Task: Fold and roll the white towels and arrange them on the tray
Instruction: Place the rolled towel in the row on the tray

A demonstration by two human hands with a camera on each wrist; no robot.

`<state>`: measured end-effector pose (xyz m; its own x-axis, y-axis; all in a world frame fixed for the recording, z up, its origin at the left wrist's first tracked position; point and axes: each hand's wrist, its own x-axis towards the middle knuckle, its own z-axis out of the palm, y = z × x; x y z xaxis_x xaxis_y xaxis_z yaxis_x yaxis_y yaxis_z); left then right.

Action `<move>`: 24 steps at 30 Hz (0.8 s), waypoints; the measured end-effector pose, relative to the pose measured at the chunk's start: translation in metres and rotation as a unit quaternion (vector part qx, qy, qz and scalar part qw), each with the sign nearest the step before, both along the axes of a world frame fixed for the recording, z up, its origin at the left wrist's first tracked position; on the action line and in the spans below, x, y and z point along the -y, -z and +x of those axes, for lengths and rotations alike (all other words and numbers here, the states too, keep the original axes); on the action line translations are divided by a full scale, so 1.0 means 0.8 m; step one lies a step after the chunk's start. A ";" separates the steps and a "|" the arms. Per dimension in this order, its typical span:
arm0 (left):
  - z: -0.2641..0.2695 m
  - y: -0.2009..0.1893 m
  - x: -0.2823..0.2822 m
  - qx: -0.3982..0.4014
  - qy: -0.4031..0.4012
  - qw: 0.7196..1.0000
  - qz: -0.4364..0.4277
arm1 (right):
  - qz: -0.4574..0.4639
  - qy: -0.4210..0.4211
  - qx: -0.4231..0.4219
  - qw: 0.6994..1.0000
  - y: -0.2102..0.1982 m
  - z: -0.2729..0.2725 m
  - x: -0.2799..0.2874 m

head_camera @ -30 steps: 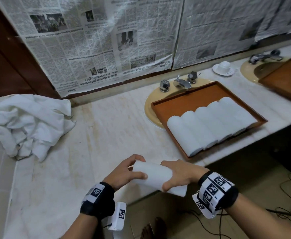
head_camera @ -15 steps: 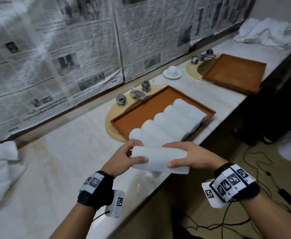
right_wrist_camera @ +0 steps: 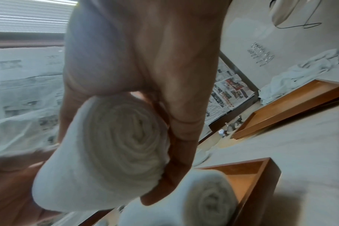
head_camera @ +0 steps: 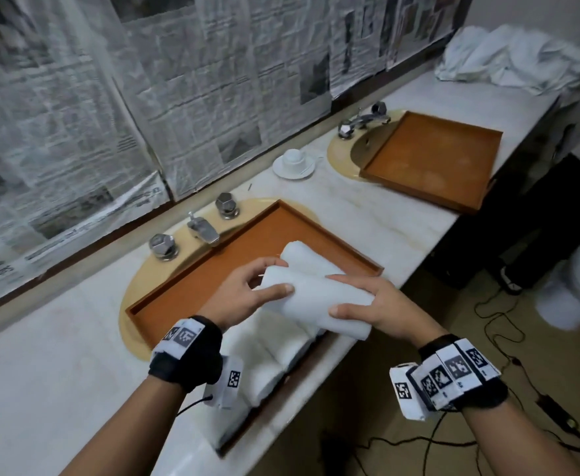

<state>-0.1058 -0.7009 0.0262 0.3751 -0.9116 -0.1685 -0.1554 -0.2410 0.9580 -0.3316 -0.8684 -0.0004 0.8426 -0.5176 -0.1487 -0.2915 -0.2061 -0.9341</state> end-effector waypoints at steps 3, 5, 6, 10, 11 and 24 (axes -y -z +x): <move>0.007 0.004 0.071 -0.001 0.001 1.000 0.007 | 0.013 0.014 0.011 1.000 0.005 0.006 0.057; 0.014 0.009 0.111 0.014 0.005 1.000 0.015 | 0.028 0.031 0.011 0.999 0.011 0.010 0.087; 0.018 0.013 0.128 0.020 0.008 1.000 0.021 | 0.034 0.040 0.008 0.999 0.014 0.012 0.101; 0.038 0.027 0.176 0.056 0.029 0.996 0.060 | 0.040 0.048 -0.005 0.998 0.030 0.029 0.139; 0.043 0.028 0.186 0.066 0.034 0.995 0.069 | 0.040 0.052 -0.005 0.998 0.033 0.034 0.145; 0.088 0.054 0.264 0.046 0.099 0.981 0.162 | 0.042 0.121 -0.047 0.991 0.071 0.066 0.166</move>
